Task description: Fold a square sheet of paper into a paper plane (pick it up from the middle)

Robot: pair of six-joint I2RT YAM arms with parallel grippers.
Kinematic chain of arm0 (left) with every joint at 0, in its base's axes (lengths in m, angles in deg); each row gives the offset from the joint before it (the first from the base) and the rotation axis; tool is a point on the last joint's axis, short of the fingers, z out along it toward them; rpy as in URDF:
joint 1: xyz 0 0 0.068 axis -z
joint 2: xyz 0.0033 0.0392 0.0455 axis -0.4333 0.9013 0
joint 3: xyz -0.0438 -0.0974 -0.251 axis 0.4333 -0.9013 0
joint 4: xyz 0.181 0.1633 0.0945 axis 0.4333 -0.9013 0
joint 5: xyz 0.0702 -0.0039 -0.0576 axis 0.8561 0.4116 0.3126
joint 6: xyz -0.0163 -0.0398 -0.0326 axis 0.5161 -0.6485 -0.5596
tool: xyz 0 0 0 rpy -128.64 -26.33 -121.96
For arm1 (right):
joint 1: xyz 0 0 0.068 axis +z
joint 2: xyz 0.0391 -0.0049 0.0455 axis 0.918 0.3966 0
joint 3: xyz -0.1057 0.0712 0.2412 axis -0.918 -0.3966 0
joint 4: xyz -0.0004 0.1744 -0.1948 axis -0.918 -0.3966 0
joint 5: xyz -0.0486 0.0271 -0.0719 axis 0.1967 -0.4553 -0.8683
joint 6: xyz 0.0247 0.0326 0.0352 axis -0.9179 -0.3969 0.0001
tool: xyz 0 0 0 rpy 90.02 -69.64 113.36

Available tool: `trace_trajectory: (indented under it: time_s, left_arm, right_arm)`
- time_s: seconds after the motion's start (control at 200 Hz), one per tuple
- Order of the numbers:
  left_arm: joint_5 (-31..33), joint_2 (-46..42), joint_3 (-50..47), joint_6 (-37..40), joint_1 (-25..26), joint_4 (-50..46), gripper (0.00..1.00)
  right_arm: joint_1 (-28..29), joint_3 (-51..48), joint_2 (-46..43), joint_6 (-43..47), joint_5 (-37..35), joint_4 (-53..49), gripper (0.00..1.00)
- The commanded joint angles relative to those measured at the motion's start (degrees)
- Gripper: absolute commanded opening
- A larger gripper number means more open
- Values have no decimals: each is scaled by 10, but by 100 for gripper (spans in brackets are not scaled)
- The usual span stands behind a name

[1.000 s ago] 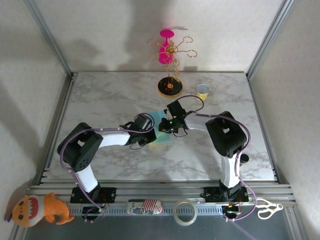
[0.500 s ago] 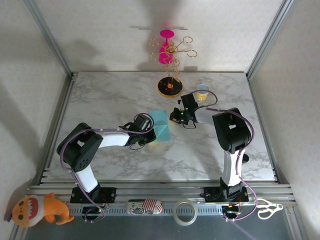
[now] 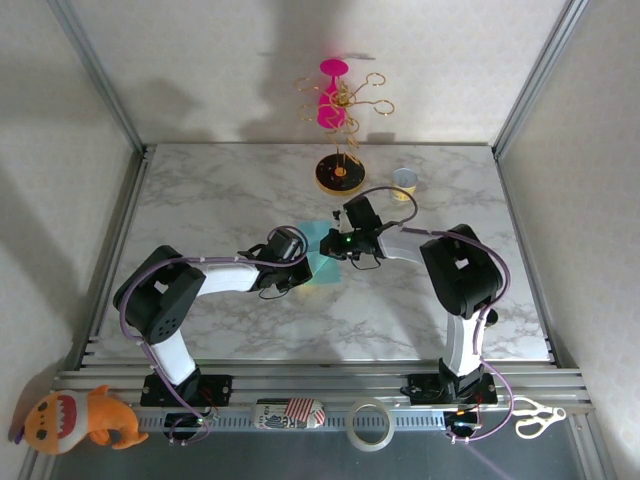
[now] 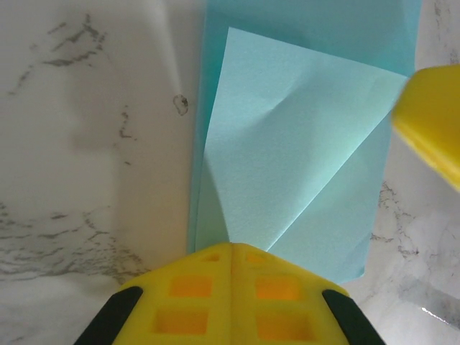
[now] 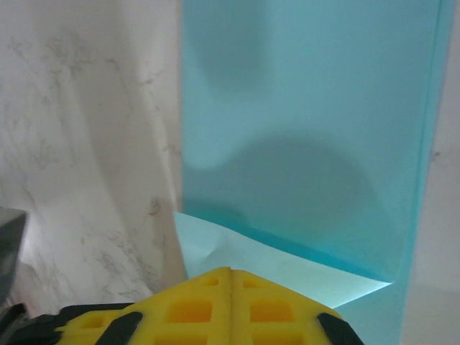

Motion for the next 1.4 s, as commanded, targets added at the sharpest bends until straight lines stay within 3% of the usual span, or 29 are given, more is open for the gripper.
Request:
trace_trajectory:
  time_s: [0.0,0.26,0.856,1.167,1.397]
  left_arm:
    - [-3,-11,2,15,-3,-52,0]
    - [-40,-42,4,30,-3,27,0]
    - [-51,59,61,26,-2,52,0]
    - [-33,51,3,33,-3,20,0]
    - [-46,-14,-45,34,-7,-17,0]
  right_arm:
    - [0,6,23,7,-3,-21,0]
    - [0,16,45,11,-48,-66,0]
    - [0,14,48,3,-42,-66,0]
    - [0,11,52,4,-47,-72,0]
    - [0,13,49,8,-47,-76,0]
